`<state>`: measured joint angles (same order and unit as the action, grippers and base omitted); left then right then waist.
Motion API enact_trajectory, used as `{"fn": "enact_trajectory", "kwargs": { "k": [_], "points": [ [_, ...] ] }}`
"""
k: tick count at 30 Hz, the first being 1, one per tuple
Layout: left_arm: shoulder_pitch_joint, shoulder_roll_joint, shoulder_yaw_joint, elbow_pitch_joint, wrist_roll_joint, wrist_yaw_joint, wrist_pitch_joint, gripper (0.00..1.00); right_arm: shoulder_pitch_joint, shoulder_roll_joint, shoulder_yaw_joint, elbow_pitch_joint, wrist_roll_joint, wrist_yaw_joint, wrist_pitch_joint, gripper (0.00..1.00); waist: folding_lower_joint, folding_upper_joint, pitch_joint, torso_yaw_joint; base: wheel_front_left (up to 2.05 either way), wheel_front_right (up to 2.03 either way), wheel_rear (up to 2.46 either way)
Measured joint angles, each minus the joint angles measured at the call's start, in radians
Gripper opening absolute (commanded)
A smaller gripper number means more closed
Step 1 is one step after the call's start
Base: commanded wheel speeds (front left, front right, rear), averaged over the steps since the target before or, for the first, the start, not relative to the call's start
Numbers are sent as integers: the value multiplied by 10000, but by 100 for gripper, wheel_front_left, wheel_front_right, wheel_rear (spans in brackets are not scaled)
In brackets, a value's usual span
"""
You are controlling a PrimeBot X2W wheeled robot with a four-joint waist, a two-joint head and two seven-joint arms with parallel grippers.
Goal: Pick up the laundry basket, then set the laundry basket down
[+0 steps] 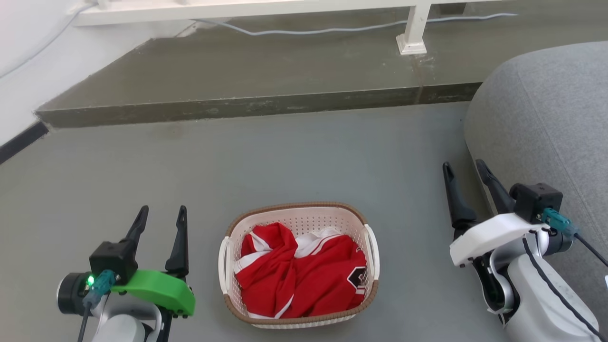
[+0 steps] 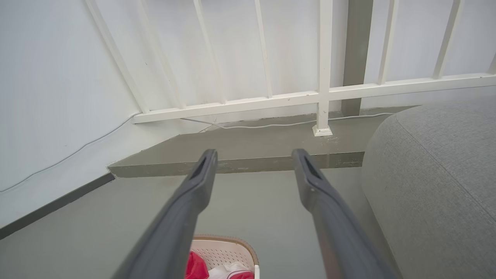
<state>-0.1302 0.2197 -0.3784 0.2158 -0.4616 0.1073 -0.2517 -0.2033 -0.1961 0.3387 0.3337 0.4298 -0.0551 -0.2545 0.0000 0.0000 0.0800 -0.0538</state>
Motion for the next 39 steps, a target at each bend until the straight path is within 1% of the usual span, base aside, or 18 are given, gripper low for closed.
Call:
{"fn": "enact_trajectory", "kwargs": {
  "k": [3,5,17,21,29,30,34,39],
  "points": [
    [138,0,52,-134,4,6,0,100,109,0,-6,-157,-40,-71,0,100,0,1,-31,-2,0,0,0],
    [223,0,128,-297,6,77,0,100,142,-2,-25,-240,-81,-71,0,100,0,0,-48,-3,0,0,0],
    [639,0,224,-675,121,90,0,100,530,-21,-61,-502,-127,-86,0,100,0,0,-80,16,0,0,0],
    [759,0,257,-734,372,117,19,100,562,-27,-61,-589,-174,-86,0,100,0,0,-72,26,0,0,0],
    [922,-8,422,-970,470,159,136,100,713,-44,-61,-696,-176,-90,0,100,0,0,-56,15,0,0,0],
    [962,-12,464,-976,514,159,150,0,718,-52,-67,-713,-176,-94,0,0,0,1,-51,14,0,0,0],
    [1077,-207,393,-673,506,150,148,0,967,127,-35,-435,-148,-67,6,0,0,1,-51,14,0,0,0],
    [1143,-236,431,-675,228,67,148,0,1109,144,-157,-428,161,-36,48,0,0,0,-72,32,0,0,0]
  ]
}}
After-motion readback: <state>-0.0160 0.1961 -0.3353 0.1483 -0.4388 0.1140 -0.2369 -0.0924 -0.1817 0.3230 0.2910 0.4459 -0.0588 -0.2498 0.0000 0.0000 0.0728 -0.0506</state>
